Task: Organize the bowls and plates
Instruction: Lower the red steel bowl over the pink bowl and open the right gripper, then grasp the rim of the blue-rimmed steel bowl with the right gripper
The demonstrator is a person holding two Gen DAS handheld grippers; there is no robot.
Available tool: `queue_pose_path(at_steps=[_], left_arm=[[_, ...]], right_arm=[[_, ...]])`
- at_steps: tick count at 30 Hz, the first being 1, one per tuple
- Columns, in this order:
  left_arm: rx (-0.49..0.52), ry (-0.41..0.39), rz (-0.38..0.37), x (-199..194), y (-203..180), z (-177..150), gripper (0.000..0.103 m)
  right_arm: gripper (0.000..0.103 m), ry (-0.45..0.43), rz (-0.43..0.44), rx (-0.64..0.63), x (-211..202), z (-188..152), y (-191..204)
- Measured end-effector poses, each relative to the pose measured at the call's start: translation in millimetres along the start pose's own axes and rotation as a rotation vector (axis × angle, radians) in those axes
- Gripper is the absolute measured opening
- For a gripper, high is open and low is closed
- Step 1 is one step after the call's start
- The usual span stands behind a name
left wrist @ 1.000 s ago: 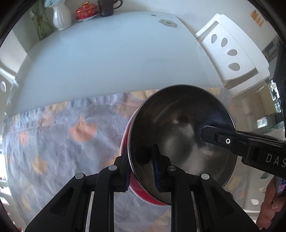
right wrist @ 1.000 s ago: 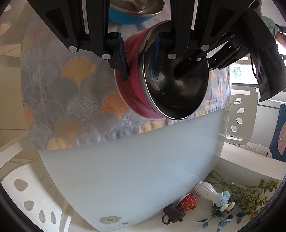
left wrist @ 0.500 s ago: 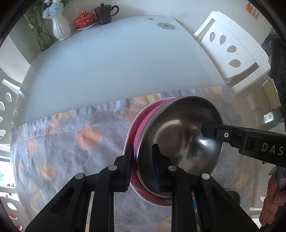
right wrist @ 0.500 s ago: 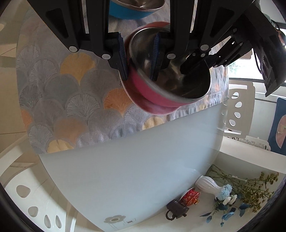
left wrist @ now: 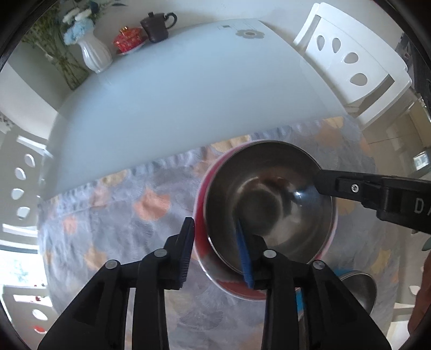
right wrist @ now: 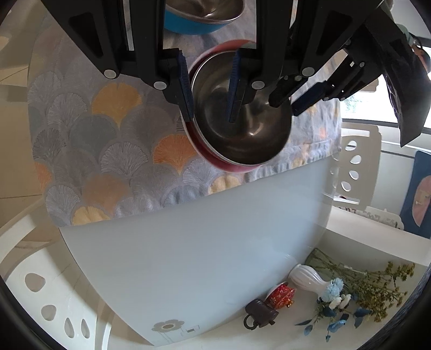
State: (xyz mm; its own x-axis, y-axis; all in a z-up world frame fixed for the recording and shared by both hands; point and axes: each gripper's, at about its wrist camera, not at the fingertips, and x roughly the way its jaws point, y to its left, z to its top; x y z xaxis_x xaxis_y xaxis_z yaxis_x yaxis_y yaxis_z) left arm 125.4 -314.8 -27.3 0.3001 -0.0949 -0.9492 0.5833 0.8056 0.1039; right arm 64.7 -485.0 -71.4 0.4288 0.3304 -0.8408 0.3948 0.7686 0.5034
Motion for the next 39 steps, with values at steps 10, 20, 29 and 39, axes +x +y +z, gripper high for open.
queue_pose_path(at_steps=[10,20,29,39], left_arm=[[-0.056,0.055,-0.05,-1.4,11.0,-13.5,0.029],[-0.069,0.032,-0.069,-31.4,7.1,-32.7,0.029],[-0.087,0.051,-0.1,-43.8,-3.5,-60.3,0.064],[-0.088,0.09,-0.157,-37.7,-22.0,-93.3,0.064]], right_arm=[[0.025,0.017,-0.008,0.011,-12.6,-10.2,-1.7],[0.025,0.046,-0.025,0.011,-28.4,-38.5,5.5],[0.058,0.048,-0.045,0.052,-47.6,-72.2,-5.5],[0.059,0.082,-0.067,0.082,-50.5,-119.5,-31.0]])
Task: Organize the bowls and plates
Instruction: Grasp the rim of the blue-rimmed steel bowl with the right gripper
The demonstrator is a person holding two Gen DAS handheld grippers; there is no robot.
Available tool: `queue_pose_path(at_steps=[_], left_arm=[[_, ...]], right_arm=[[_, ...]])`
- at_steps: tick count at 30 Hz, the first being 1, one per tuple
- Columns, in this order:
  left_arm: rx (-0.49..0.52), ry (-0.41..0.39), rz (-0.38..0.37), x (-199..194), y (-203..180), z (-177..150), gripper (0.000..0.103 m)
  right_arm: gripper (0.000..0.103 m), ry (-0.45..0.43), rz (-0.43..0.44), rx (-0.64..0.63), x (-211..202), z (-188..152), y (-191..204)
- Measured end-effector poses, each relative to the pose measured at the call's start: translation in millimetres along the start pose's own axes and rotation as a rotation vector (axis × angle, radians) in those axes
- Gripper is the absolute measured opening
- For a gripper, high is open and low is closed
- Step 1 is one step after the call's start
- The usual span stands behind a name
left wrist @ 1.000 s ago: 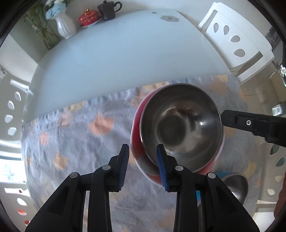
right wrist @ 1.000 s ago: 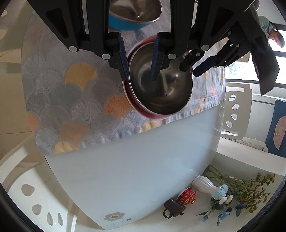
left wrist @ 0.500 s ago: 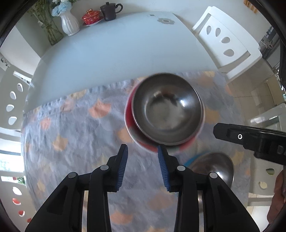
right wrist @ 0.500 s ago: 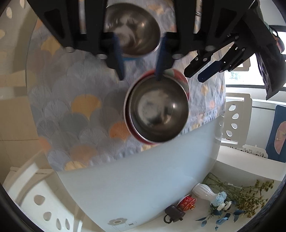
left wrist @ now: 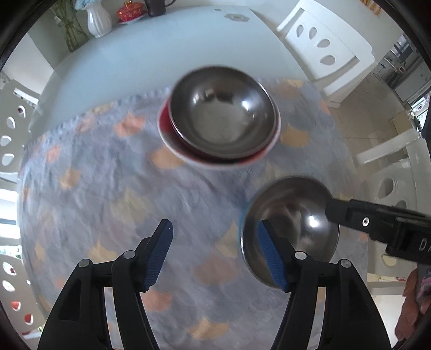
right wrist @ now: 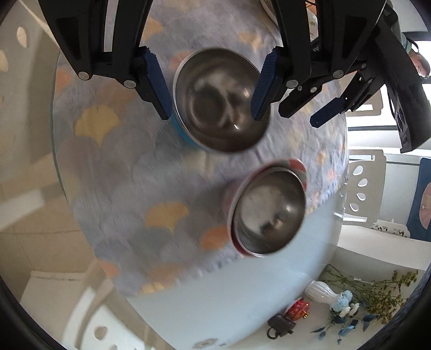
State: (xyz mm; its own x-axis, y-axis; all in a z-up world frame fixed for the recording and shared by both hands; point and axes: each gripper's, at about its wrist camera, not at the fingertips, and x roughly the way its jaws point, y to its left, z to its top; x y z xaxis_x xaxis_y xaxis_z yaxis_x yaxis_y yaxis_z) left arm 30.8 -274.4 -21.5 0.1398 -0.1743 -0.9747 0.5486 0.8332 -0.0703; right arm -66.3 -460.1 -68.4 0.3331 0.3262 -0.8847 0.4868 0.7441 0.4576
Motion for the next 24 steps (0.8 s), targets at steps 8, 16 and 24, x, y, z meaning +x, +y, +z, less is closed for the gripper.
queue_pose_path(at_steps=[8,16,24], left_arm=[[-0.008,0.022,-0.027,23.1,-8.2,-23.0,0.064],[-0.03,0.017,-0.124,39.3,-3.3,-30.9,0.042],[-0.012,-0.006,-0.152,44.5,-4.9,-37.7,0.015]], right_arm=[[0.058,0.026,0.023,0.036,24.8,-31.0,-24.1],[0.057,-0.023,0.014,0.025,39.4,-41.8,-37.3],[0.037,-0.026,0.033,0.087,49.9,-40.9,-51.3]])
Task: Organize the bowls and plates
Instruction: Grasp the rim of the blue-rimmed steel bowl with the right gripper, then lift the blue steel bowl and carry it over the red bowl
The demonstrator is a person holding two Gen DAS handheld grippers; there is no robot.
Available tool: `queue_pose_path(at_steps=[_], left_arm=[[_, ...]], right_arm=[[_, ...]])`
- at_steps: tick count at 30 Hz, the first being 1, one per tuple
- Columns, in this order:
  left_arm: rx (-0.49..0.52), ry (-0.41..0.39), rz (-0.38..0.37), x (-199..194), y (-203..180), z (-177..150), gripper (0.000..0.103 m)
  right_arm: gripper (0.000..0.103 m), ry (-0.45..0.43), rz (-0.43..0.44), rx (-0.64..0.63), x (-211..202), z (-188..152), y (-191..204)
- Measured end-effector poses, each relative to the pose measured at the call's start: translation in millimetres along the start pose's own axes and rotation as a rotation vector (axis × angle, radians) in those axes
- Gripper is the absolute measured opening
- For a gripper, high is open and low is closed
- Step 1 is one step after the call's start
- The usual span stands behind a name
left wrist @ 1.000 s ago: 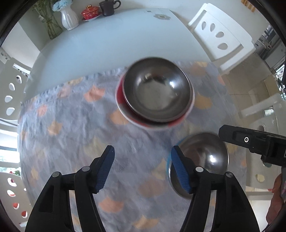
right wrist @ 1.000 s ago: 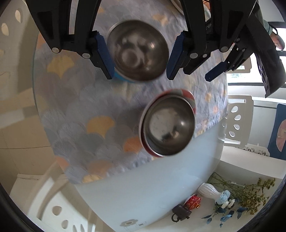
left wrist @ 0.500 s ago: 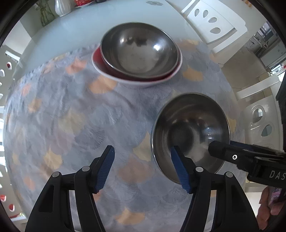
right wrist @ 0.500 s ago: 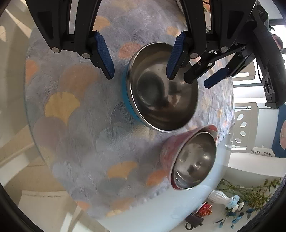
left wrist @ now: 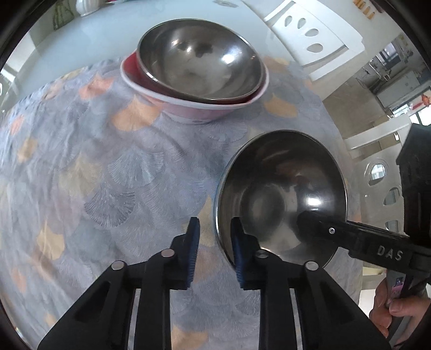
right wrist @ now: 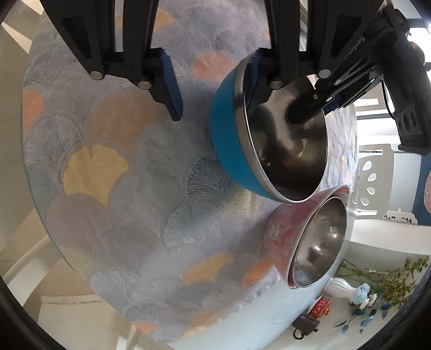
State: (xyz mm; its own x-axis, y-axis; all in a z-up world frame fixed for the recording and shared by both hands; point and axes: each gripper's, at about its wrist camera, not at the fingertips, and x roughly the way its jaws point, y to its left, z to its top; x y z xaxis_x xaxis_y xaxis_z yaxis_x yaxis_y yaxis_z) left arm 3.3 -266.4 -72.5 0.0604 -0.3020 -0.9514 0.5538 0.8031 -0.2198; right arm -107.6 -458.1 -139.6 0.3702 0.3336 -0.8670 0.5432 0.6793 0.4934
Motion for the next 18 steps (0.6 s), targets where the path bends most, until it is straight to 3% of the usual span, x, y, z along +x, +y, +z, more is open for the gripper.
queue_pose_path(at_steps=[3,5,13,18], left_arm=[[0.041,-0.01,0.004,1.5,-8.6,-0.9,0.012],[0.07,-0.01,0.03,3.4,-13.3,2.2,0.011],[0.043,0.0,0.027,3.1,-2.6,6.7,0.011],[0.024,-0.015,0.026,-8.5,4.1,8.7,0.011]], right_arm=[[0.024,-0.012,0.013,-0.004,-1.5,0.1,1.8],[0.02,-0.015,0.003,-0.018,-1.7,-0.3,6.1],[0.02,-0.02,-0.06,-0.073,-3.1,3.2,30.2],[0.02,-0.021,-0.054,-0.072,-6.5,4.4,42.2]])
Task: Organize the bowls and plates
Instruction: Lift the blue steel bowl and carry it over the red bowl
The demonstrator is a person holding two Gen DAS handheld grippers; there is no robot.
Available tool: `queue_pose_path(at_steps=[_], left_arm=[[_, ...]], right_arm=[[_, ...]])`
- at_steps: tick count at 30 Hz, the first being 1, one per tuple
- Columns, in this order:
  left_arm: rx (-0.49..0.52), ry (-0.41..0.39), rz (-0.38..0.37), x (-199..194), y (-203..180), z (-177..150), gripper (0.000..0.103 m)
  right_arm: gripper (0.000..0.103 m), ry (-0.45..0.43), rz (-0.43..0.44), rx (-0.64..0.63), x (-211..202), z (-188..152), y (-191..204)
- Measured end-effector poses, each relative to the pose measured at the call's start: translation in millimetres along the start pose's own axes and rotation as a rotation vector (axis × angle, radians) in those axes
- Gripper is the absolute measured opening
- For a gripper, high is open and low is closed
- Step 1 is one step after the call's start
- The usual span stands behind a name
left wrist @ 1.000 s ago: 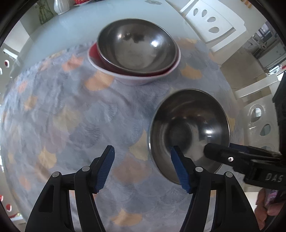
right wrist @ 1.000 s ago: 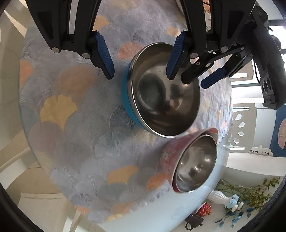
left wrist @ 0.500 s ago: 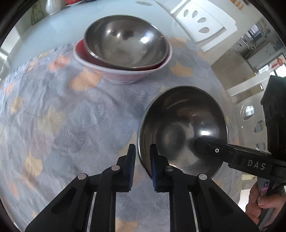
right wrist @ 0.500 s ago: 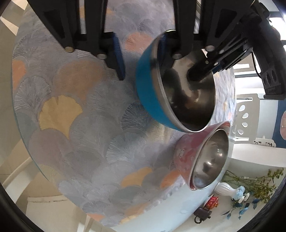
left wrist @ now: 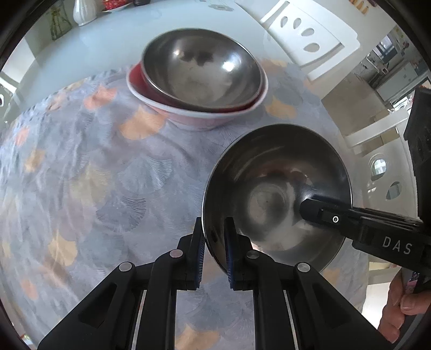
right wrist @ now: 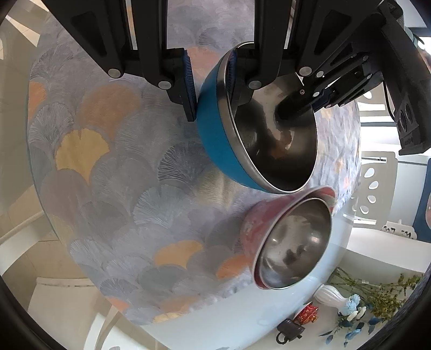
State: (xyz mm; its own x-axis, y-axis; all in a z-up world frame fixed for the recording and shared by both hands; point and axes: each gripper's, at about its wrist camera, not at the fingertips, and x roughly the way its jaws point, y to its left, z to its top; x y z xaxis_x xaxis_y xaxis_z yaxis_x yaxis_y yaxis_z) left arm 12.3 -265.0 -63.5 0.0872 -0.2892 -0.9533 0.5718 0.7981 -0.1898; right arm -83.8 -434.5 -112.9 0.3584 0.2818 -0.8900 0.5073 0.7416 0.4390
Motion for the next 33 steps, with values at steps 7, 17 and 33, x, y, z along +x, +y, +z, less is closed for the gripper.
queue_pose_path(at_steps=[7,17,33], left_arm=[[-0.014,-0.026,0.011,-19.7,9.3,6.8,0.011],[-0.049,-0.065,0.036,-47.5,25.0,23.3,0.011],[-0.196,0.019,0.036,-17.6,75.1,13.1,0.022]], right_arm=[[0.02,-0.006,0.013,-0.013,-5.7,2.4,14.7],[0.02,-0.025,0.029,-0.008,-22.1,11.6,36.5],[0.037,-0.058,0.096,0.075,-12.8,14.3,16.5]])
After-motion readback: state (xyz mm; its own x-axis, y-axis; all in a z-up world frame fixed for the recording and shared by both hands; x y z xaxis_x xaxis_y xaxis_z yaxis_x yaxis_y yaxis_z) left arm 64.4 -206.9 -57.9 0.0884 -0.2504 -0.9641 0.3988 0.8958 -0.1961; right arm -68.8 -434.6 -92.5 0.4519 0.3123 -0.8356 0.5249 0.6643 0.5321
